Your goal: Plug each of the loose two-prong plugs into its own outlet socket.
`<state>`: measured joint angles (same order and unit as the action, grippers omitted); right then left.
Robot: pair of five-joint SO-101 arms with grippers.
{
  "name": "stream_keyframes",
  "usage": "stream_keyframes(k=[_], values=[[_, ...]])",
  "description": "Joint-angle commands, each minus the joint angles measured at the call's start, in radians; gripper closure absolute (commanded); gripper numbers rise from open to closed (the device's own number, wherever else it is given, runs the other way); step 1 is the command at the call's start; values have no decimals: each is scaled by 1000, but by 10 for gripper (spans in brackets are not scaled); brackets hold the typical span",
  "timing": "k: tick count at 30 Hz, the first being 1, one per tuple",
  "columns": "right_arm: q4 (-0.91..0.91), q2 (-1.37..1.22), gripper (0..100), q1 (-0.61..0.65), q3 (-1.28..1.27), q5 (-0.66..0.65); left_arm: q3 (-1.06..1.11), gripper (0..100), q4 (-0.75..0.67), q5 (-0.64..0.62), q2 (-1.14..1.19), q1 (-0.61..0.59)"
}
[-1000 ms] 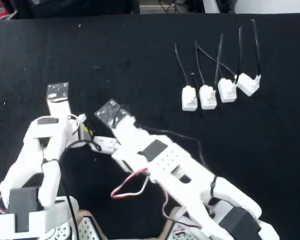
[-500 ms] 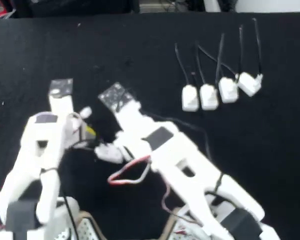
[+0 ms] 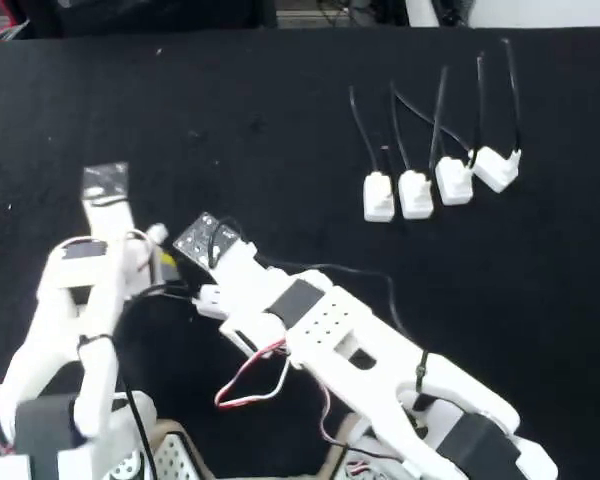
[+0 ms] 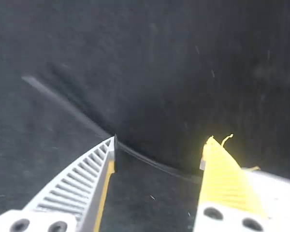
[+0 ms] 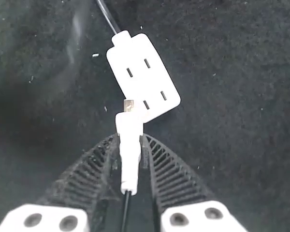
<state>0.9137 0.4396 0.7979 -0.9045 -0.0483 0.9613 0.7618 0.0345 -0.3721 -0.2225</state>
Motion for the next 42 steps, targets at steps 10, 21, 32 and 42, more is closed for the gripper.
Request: stream_keyframes(k=[10, 21, 32, 42], values=[[-112, -4, 987, -180, 13, -63, -85, 712, 103, 97, 83, 139], [341, -213, 987, -233, 438, -58, -2, 712, 180, 100, -295, 67], [569, -503, 987, -180, 855, -64, 216, 712, 164, 104, -419, -50], [735, -812, 988, -180, 1196, -117, 223, 712, 163, 71, -419, -90]])
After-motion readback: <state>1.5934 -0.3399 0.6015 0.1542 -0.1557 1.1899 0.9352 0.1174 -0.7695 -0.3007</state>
